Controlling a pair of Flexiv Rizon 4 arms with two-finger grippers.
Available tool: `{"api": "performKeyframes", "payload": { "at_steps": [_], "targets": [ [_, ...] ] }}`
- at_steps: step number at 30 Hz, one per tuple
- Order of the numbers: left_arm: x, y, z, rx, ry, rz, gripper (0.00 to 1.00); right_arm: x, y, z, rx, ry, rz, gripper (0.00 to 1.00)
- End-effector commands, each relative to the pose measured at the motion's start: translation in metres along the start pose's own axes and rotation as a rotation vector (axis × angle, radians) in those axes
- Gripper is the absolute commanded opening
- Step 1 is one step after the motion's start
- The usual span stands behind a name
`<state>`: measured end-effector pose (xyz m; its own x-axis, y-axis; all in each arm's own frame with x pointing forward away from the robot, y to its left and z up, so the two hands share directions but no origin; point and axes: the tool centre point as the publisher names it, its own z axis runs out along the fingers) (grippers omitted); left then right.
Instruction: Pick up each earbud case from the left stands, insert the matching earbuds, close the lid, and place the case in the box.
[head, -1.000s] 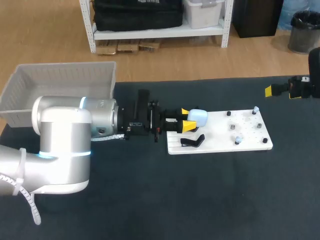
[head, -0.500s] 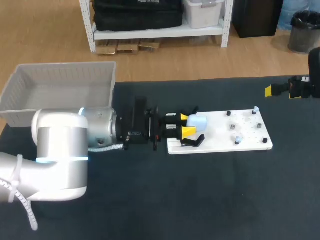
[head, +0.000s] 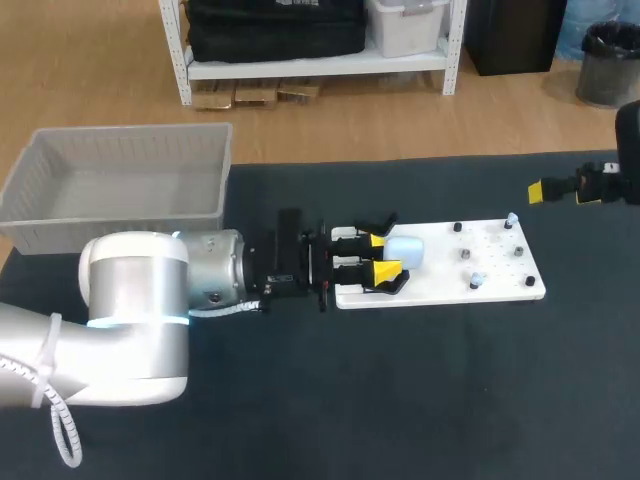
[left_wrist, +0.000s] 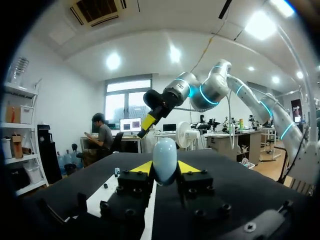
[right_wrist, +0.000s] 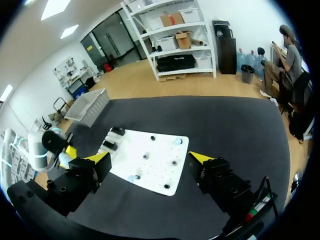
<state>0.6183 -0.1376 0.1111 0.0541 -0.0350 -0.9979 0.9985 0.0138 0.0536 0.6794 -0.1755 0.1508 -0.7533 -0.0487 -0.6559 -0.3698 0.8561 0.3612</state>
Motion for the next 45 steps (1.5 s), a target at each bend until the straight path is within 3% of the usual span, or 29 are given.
{"api": "performKeyframes", "payload": {
  "at_steps": [1,13,21,45],
  "targets": [
    [0.003,0.011,0.006,0.029,0.001,-0.003,0.00,0.012,0.010,-0.020,-0.016,-0.006,-0.013,1.00],
    [0.012,0.024,0.014,0.037,-0.010,-0.025,0.00,0.034,0.052,-0.030,-0.069,0.040,-0.105,1.00],
    [0.017,0.028,0.018,0.038,-0.005,-0.039,0.00,0.046,0.074,-0.027,-0.082,0.053,-0.096,1.00],
    [0.015,0.022,0.022,0.015,-0.001,-0.044,0.00,0.066,0.107,-0.007,-0.091,0.084,-0.079,1.00]
  ]
}}
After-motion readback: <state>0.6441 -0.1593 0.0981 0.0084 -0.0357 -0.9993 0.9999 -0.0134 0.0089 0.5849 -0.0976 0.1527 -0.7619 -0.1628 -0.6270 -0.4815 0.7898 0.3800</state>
